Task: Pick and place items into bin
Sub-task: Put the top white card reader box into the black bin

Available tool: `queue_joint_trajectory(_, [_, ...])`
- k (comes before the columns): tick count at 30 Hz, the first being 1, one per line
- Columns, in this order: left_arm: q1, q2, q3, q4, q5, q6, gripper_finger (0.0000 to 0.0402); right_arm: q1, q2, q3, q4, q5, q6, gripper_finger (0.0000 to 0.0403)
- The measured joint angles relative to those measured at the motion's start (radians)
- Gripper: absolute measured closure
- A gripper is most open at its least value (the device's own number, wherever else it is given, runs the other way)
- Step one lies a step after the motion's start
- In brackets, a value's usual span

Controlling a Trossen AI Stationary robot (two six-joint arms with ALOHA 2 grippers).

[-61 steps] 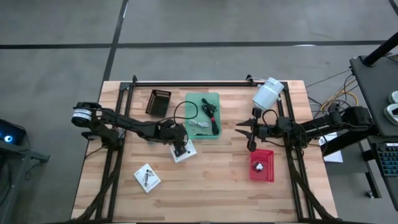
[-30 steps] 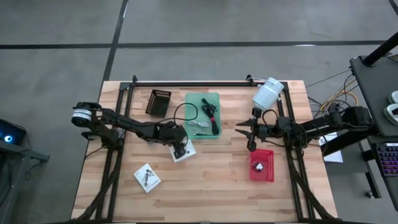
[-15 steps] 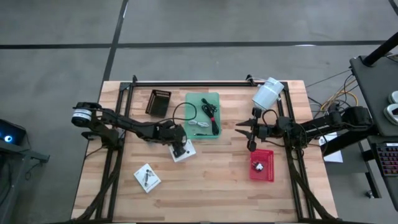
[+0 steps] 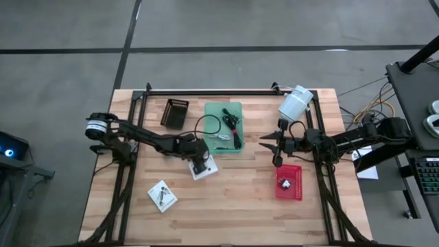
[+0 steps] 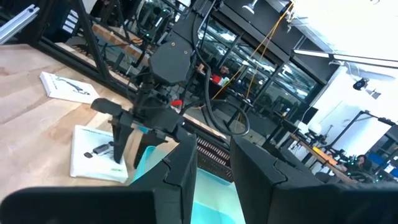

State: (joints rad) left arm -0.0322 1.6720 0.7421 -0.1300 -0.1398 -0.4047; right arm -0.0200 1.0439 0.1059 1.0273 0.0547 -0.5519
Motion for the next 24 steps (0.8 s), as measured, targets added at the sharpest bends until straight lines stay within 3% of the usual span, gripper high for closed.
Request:
queue_joint_trajectory(7, [-0.001,-0.034,0.006,-0.005,0.159,0.019,0.0316,0.000,0.000,0.000,-0.001,0.000,-0.001,0.0319])
queue_joint_trajectory(12, [-0.001,-0.038,0.005,-0.013,0.184,0.050,0.0386,0.000,0.000,0.000,-0.003,0.000,-0.001,0.0319])
queue_joint_trajectory(19, [0.004,-0.048,0.002,-0.047,0.323,-0.057,0.0397,0.000,0.000,0.000,-0.006,0.000,-0.001,0.0319])
queue_joint_trajectory(24, [0.005,-0.096,-0.004,-0.084,0.333,-0.085,0.0399,0.000,0.000,0.000,-0.006,0.000,-0.001,0.0319])
